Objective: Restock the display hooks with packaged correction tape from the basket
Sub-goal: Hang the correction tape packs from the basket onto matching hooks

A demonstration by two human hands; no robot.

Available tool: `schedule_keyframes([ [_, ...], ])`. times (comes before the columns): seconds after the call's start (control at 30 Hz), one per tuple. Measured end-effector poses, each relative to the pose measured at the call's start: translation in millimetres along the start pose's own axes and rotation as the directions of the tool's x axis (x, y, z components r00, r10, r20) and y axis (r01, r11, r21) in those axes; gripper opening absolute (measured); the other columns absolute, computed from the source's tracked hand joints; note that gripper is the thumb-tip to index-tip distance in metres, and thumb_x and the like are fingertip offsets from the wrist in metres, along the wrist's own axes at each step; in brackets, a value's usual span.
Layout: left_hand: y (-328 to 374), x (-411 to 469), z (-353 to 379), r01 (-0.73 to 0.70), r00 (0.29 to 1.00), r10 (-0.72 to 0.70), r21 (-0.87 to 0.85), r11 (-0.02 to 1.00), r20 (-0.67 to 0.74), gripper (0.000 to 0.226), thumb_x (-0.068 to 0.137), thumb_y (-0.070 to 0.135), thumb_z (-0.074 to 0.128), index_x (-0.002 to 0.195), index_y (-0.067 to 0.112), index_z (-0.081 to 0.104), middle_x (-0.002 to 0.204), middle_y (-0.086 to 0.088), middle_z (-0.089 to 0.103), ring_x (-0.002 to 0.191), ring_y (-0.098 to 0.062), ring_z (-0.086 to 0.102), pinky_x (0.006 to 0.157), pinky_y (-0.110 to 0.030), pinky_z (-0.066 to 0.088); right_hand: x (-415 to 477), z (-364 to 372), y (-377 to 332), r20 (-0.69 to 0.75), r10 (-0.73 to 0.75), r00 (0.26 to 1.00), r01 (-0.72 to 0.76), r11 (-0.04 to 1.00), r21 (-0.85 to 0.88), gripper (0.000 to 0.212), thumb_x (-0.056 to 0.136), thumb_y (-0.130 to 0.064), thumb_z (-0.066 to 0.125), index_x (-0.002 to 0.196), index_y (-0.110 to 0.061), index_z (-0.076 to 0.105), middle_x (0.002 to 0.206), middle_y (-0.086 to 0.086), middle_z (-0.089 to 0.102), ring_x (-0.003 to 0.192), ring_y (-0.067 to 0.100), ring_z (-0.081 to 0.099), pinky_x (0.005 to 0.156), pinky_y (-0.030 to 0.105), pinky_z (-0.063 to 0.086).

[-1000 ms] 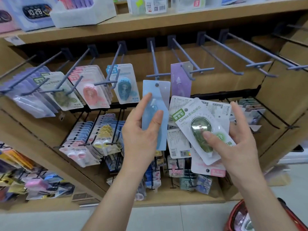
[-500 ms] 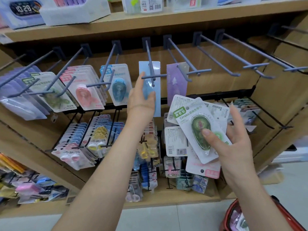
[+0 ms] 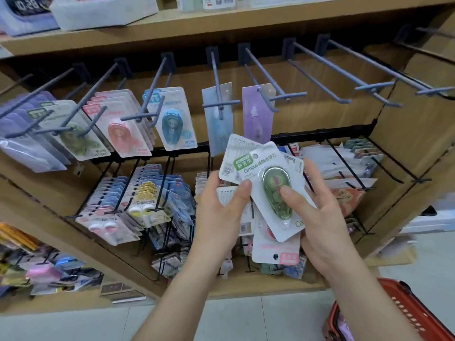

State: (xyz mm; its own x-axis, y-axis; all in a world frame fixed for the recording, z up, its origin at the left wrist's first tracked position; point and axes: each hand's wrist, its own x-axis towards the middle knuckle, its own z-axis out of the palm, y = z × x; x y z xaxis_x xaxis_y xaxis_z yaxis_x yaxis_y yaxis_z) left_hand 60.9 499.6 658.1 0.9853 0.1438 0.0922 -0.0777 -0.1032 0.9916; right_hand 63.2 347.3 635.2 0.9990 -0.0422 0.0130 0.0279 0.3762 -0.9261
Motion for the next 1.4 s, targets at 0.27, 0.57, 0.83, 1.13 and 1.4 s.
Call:
schedule_keyframes([
  [0.27,-6.8,2.0,-0.9,0.051,0.996,-0.056,-0.067,0.996,-0.064,0.032,0.087,0.029,0.073,0.112,0.032,0.054,0.106,0.012,0.070,0.099,-0.007,0.068,0.084,-0.034,0.056,-10.9,3.2,3.5,0.081,-0.081,0.993,0.092,0.986,-0.137,0.055,0.077,-0.016,0.070,0.130,-0.028,0.058,0.113,-0.010,0.074,0.103,0.009,0.070,0.075,0.021,0.057],
  [0.57,-16.2,2.2,-0.5,0.051,0.976,-0.088,-0.183,0.982,-0.201,0.008,0.099,0.018,0.057,0.098,0.018,0.064,0.091,-0.002,0.077,0.084,-0.019,0.071,0.078,-0.044,0.059,-8.9,-12.6,8.5,0.195,-0.022,0.981,0.061,0.979,-0.195,0.062,0.070,-0.064,0.078,0.127,-0.047,0.062,0.141,-0.008,0.059,0.134,0.016,0.052,0.113,0.049,0.039],
  [0.83,-19.3,3.0,-7.9,0.171,0.920,-0.267,-0.320,0.932,-0.288,0.028,0.102,0.026,0.053,0.085,0.008,0.068,0.086,-0.014,0.069,0.081,-0.027,0.062,0.081,-0.057,0.053,-5.6,-10.1,-6.0,0.328,-0.002,0.945,0.152,0.889,-0.432,0.074,0.064,-0.039,0.085,0.129,-0.056,0.055,0.137,-0.025,0.056,0.133,-0.002,0.047,0.115,0.042,0.038],
  [1.13,-22.2,2.9,-27.5,0.151,0.951,-0.212,-0.261,0.953,-0.224,0.059,0.093,0.047,0.056,0.097,-0.011,0.051,0.094,-0.013,0.060,0.083,-0.028,0.053,0.075,-0.047,0.044,-0.5,-8.4,-5.8,0.362,0.016,0.932,0.120,0.929,-0.349,0.088,0.066,-0.053,0.086,0.140,-0.060,0.038,0.148,-0.019,0.048,0.136,0.008,0.048,0.114,0.049,0.038],
  [1.4,-23.4,1.9,-52.8,0.126,0.957,-0.160,-0.147,0.981,-0.242,0.046,0.099,0.040,0.049,0.094,-0.005,0.055,0.089,-0.010,0.060,0.079,-0.026,0.050,0.076,-0.044,0.042,8.9,-0.6,1.9,0.437,0.076,0.896,0.086,0.937,-0.338,0.067,0.079,-0.047,0.073,0.138,-0.058,0.043,0.154,-0.020,0.040,0.146,0.010,0.032,0.119,0.054,0.026],
])
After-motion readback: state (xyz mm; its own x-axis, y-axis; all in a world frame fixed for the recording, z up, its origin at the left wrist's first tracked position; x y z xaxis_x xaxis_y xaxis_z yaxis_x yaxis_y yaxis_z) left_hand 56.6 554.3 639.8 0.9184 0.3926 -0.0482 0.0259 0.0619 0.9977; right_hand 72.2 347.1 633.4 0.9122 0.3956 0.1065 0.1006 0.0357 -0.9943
